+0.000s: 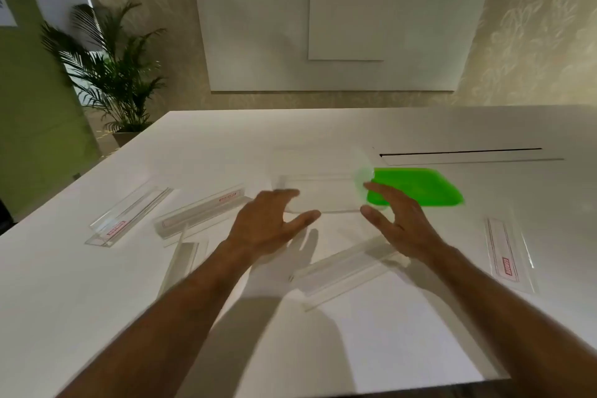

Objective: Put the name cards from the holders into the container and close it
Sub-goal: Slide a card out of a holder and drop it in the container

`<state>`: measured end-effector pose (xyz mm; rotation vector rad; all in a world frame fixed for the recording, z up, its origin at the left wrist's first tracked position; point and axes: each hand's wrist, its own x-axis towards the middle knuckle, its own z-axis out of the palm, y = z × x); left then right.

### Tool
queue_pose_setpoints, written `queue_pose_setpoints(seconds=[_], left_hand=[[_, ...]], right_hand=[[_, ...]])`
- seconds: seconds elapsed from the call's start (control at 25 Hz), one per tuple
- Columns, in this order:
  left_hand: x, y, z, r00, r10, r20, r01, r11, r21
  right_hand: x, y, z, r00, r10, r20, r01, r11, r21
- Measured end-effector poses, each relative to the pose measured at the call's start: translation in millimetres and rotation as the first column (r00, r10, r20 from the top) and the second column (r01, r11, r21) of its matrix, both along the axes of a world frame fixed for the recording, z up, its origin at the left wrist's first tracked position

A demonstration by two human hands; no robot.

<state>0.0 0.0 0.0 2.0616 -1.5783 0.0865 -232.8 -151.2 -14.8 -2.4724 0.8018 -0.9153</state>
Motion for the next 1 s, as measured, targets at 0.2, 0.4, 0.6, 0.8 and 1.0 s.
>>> queue_pose_setpoints(seconds=[0.2,0.4,0.6,0.8,1.0], left_hand=[[-19,11,-18,0.968,-0.092,-0.233,0.151,0.956,0.250],[-26,15,-23,0.970,-0.203,-0.136,0.234,0.933,0.273],[-25,12,-23,0.965,-0.206,-0.164,0.233,0.957,0.170],[-17,6,-17,0.905,-0.155,-0.397,0.226,0.964,0.138],[-13,3,-13,0.704,-0.084,-0.705,0.229,0.967,0.113]], right_hand=[[-18,10,-14,0.962,0.191,-0.194,-0.200,0.979,-0.030],[-10,9,-17,0.959,0.193,-0.206,-0.205,0.978,-0.037],[-8,1,-11,0.952,0.262,-0.156,-0.257,0.965,0.051],[-1,-2,5,0.945,0.312,-0.097,-0.284,0.932,0.224],[-4,4,16,0.909,0.371,-0.189,-0.341,0.924,0.176]])
